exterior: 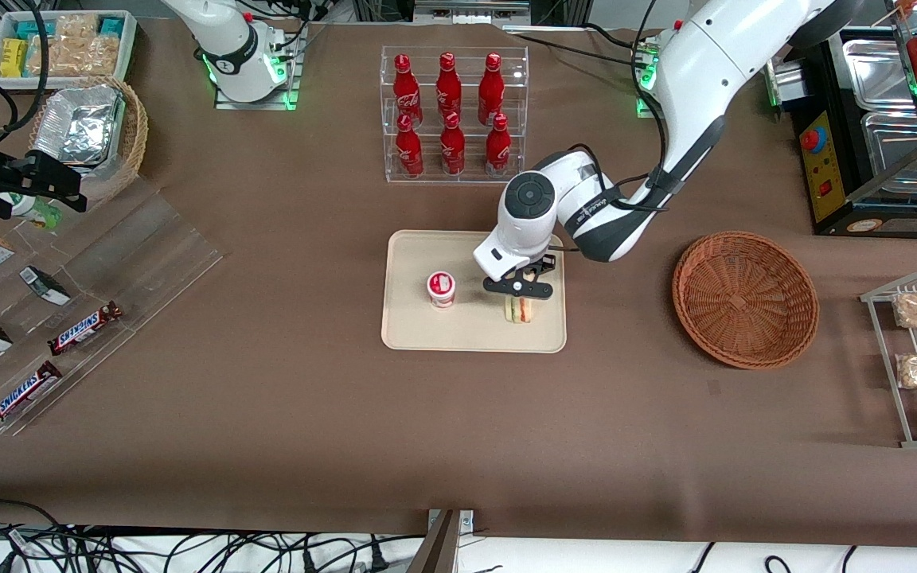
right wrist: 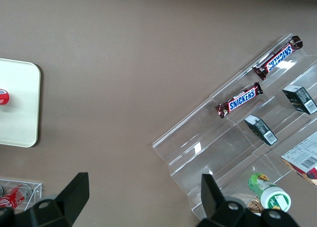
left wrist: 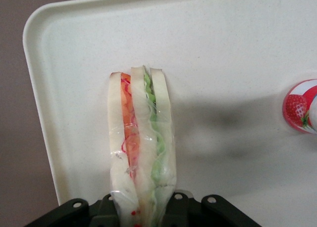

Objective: Place sandwich from basket to tray
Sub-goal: 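Lower the sandwich onto the tray beside the yogurt cup and release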

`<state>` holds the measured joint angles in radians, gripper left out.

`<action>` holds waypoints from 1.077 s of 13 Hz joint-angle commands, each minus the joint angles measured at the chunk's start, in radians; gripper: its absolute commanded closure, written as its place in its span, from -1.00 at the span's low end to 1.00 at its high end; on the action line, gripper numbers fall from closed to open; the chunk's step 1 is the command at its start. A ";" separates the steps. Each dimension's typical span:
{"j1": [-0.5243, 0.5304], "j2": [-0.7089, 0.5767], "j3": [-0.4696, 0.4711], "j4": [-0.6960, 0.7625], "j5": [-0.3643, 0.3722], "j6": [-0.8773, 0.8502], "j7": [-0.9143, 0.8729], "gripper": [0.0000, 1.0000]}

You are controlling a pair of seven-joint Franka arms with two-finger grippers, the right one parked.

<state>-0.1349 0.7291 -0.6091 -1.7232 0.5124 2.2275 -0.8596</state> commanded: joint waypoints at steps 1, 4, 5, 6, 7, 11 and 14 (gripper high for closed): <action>-0.005 0.013 0.003 0.002 0.041 0.009 -0.023 -0.72; -0.002 0.006 0.002 0.008 0.040 -0.014 -0.024 -1.00; 0.004 -0.005 0.000 0.014 0.038 -0.032 -0.024 -1.00; 0.015 -0.029 -0.001 0.020 0.032 -0.060 -0.026 -1.00; 0.032 -0.065 -0.003 0.030 0.023 -0.083 -0.026 -1.00; 0.090 -0.203 -0.001 0.115 -0.093 -0.271 -0.038 -1.00; 0.185 -0.279 -0.009 0.154 -0.149 -0.371 -0.024 -1.00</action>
<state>0.0003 0.4971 -0.6104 -1.5718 0.4087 1.9013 -0.8844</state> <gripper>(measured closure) 0.000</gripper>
